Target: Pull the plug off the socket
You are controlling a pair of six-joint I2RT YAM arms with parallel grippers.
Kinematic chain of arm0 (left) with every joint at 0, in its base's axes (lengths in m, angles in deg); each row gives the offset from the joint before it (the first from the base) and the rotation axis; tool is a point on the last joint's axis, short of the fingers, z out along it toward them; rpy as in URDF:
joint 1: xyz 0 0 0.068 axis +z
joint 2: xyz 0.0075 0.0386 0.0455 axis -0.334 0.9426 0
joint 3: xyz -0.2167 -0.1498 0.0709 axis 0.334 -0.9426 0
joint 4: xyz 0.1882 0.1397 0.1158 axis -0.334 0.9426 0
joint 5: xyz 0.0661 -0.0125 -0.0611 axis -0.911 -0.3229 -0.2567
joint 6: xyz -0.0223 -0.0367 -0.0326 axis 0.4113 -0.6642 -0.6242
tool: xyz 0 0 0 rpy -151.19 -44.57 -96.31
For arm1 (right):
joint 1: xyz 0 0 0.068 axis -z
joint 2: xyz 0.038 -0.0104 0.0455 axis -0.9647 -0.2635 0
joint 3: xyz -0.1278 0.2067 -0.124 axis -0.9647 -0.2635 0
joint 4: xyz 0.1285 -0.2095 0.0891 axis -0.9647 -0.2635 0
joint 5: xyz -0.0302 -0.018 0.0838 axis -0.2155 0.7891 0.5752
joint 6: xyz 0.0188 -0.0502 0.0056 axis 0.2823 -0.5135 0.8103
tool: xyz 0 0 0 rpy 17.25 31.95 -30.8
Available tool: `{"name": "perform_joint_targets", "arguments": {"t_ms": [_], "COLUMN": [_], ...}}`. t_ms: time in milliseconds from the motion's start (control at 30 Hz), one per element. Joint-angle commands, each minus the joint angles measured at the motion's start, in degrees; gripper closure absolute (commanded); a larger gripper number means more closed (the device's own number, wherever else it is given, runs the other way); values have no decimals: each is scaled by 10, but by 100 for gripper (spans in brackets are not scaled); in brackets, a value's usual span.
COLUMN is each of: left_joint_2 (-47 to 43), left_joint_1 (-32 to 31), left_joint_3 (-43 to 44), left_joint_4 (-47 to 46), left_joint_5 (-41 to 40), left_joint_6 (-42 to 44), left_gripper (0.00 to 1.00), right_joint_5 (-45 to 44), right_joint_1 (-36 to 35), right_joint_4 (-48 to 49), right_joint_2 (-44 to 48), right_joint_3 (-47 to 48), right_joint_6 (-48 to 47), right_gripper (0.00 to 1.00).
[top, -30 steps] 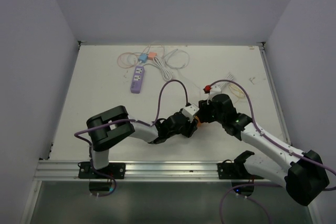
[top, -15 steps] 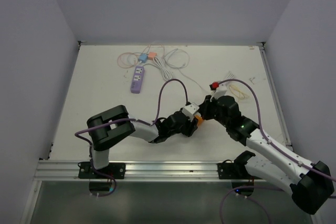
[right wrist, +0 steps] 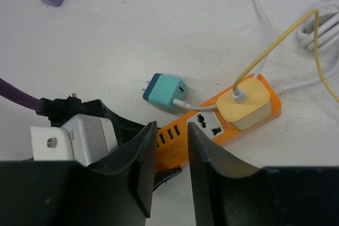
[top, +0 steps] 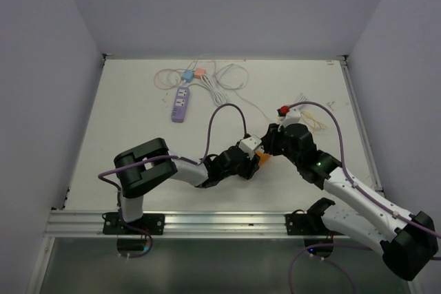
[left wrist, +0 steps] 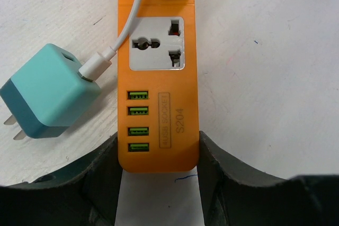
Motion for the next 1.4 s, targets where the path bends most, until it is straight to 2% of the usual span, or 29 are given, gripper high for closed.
{"name": "perform_joint_targets", "arguments": {"t_ms": [0, 67, 100, 367, 667, 867, 1033, 1367], "left_joint_2": [16, 17, 18, 15, 16, -12, -34, -43], "left_joint_1": [6, 6, 6, 6, 6, 6, 6, 14], "left_joint_3": [-4, 2, 8, 31, 57, 65, 33, 32], "left_joint_4": [62, 71, 80, 131, 197, 263, 257, 303], "left_joint_5": [-3, -5, -6, -19, -33, -37, -6, -3], "left_joint_6": [-1, 1, 2, 10, 18, 80, 113, 140], "left_gripper": [100, 100, 100, 100, 100, 100, 100, 100], "right_joint_5": [-45, -51, -53, -72, -68, 13, 82, 111], "right_joint_1": [0, 3, 3, 28, 47, 83, 86, 85], "right_joint_4": [-36, -41, -42, -31, -4, 28, 79, 111], "right_joint_2": [-3, -8, -14, -58, -116, -114, -123, -180], "right_joint_3": [35, 35, 35, 38, 60, 41, 24, 17], "right_joint_6": [-26, -38, -42, -66, -83, -124, -142, -145], "right_gripper": [62, 55, 48, 32, 29, 25, 23, 25]}}
